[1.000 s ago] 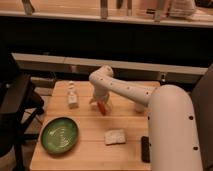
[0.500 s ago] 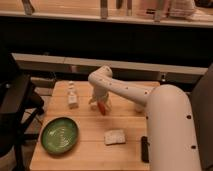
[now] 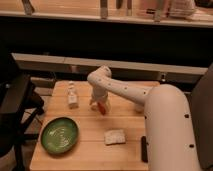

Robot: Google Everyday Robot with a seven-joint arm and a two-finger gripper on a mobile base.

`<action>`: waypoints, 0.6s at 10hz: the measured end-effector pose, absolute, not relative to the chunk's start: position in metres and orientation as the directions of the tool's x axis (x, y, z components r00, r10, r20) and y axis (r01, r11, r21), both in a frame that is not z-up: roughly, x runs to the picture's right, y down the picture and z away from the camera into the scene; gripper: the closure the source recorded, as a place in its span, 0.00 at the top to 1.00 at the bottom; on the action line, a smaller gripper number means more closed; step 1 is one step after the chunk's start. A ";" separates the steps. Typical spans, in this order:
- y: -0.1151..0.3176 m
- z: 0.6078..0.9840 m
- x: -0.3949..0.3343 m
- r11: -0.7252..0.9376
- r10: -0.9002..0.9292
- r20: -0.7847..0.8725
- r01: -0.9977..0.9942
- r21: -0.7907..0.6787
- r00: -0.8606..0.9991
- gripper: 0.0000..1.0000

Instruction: Drag the pepper across the table

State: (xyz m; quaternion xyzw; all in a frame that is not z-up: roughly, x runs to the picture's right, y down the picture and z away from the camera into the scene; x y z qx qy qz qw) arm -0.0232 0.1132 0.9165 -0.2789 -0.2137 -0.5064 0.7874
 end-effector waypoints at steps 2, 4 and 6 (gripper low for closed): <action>0.112 0.917 -0.027 0.332 -0.679 0.619 0.917 -0.220 0.395 0.66; 0.111 0.916 -0.031 0.325 -0.683 0.620 0.921 -0.215 0.386 0.46; 0.110 0.915 -0.031 0.324 -0.685 0.619 0.921 -0.215 0.386 0.26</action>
